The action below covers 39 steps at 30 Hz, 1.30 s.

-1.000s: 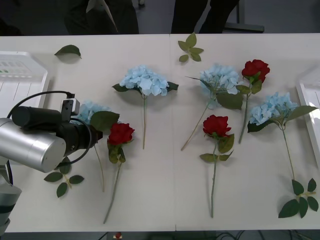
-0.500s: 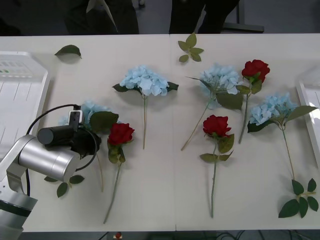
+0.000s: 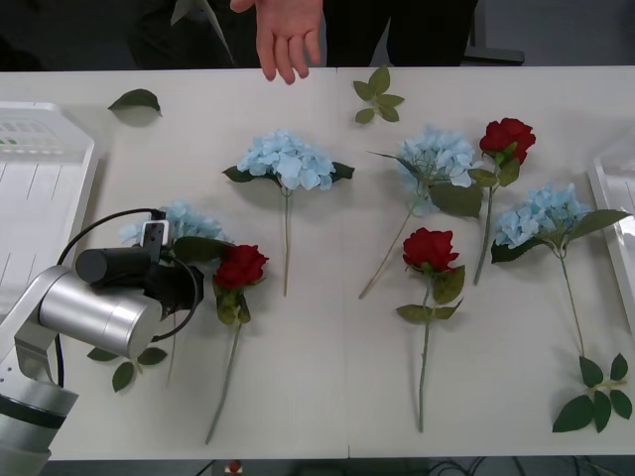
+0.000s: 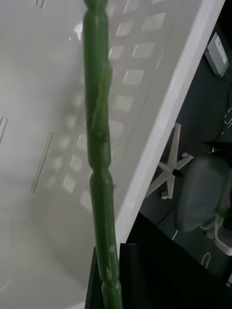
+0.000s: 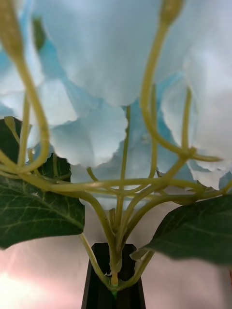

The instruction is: Place the red flowers into the right box and the blue flowers into the left box. If a person shows an open palm, hand one flower to the person first, then continue sorting.

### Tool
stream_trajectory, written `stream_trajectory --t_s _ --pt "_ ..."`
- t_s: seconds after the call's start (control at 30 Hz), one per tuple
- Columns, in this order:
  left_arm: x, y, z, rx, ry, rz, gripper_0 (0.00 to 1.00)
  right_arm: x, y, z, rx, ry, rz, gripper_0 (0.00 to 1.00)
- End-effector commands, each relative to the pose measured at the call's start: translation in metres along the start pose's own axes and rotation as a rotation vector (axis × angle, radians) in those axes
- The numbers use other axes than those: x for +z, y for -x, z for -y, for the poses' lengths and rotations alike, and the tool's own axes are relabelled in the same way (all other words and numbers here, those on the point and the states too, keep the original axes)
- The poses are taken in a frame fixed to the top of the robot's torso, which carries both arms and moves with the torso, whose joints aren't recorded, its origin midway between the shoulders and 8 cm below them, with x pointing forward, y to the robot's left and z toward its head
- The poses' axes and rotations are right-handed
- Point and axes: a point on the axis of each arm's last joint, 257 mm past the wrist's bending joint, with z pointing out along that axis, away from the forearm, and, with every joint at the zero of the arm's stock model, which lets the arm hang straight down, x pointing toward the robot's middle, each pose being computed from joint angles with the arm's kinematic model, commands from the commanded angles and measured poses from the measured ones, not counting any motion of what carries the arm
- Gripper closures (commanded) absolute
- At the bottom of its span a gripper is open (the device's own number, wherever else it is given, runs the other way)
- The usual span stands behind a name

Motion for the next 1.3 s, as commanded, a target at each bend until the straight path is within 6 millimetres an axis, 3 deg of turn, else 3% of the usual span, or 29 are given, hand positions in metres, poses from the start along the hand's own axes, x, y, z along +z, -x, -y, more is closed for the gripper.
stream_trajectory --t_s 0.03,0.2,0.47,0.5,0.53,0.57,0.77,0.97,1.1,1.3 --pt "-0.037 0.045 0.000 -0.034 -0.020 0.047 1.00 0.007 0.006 0.004 0.020 -0.039 0.005 1.00" --pt "-0.064 0.057 -0.008 -0.037 -0.001 0.025 1.00 0.024 0.004 -0.009 0.033 -0.055 0.001 1.00" --pt "-0.065 0.058 -0.011 -0.035 0.006 0.023 1.00 0.030 0.014 -0.020 0.009 -0.064 0.006 1.00" --pt "-0.065 0.058 -0.010 -0.035 0.004 0.022 1.00 0.030 0.014 -0.020 0.006 -0.064 0.008 0.89" --pt "-0.065 0.058 -0.010 -0.034 0.003 0.022 1.00 0.030 0.015 -0.021 0.005 -0.063 0.009 0.71" --pt "-0.065 0.058 -0.011 -0.034 0.005 0.021 1.00 0.030 0.015 -0.021 0.005 -0.064 0.008 0.62" --pt "-0.065 0.058 -0.011 -0.029 0.004 0.022 1.00 0.030 0.021 -0.023 -0.008 -0.063 0.012 0.41" --pt "-0.065 0.058 -0.010 -0.030 0.003 0.024 1.00 0.030 0.025 -0.025 0.002 -0.051 0.024 0.10" --pt "-0.065 0.058 -0.010 -0.029 0.002 0.022 1.00 0.024 0.038 -0.035 0.027 0.002 0.048 0.04" --pt "-0.065 0.057 -0.010 -0.029 0.002 0.022 1.00 -0.008 0.073 -0.056 0.037 0.132 0.081 0.03"
